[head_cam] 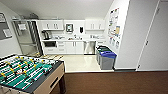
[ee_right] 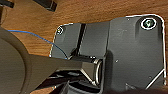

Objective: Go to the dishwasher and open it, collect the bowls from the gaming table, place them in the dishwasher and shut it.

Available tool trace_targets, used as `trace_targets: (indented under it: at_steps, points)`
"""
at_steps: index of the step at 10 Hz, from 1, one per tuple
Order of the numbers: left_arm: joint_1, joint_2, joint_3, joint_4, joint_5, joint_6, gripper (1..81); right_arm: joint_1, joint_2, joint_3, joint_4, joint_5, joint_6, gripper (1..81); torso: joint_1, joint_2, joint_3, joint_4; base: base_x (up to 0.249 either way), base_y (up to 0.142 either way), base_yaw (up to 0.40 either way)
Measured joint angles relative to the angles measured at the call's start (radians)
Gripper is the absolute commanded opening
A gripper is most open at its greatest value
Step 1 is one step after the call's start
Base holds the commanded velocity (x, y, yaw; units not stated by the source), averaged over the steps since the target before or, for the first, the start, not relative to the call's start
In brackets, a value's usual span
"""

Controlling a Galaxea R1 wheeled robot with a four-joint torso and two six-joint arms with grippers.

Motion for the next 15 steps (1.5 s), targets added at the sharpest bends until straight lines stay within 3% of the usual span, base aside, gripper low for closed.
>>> trace_targets:
  at_steps: [15]
  points:
    - [0.000, 0.004, -0.001, 0.000, -0.001, -0.008, 81.1, 0.002, 0.039, -0.067, 0.000, -0.001, 0.000, 81.1, 0.000, 0.000, 0.000, 0.000, 0.165, 0.000, 0.000]
